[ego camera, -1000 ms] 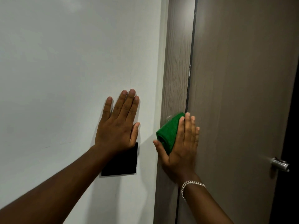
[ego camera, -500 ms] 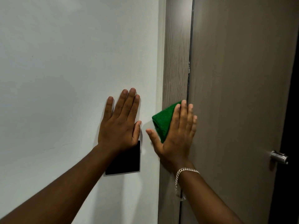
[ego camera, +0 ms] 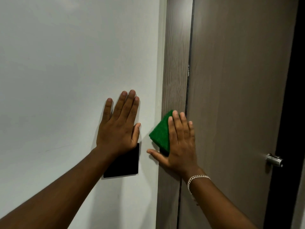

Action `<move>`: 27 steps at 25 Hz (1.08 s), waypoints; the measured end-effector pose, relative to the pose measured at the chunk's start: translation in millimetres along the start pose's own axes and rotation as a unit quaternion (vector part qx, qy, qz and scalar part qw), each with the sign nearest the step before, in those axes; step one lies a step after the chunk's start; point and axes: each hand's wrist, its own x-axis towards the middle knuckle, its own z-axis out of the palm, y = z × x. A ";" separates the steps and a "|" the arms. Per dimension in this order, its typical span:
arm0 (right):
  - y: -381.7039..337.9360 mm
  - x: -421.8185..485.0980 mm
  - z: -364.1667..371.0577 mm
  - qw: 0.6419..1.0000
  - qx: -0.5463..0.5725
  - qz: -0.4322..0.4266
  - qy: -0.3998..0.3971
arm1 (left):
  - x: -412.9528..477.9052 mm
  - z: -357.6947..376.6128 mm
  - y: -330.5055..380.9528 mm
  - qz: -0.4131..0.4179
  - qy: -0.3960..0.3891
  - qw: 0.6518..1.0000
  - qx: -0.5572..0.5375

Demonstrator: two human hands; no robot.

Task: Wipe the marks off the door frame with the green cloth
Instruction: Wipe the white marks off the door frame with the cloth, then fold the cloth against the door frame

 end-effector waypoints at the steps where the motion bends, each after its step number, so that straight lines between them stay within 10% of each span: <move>1: 6.8 1.2 -1.1 1.000 0.003 -0.008 0.007 | 0.5 -0.2 0.2 0.001 0.002 1.000 0.000; 11: -3.5 51.6 -1.1 0.997 0.009 0.039 0.072 | 3.7 3.6 -2.7 0.006 0.003 1.000 -0.010; 17: -10.2 -11.3 -6.3 0.999 0.002 0.010 -0.045 | -14.3 -11.5 27.8 0.043 -0.082 0.990 -0.105; 27: -28.2 -88.6 -33.5 0.958 0.028 0.042 -0.282 | -115.7 -29.6 131.0 -0.230 -0.176 0.834 -0.470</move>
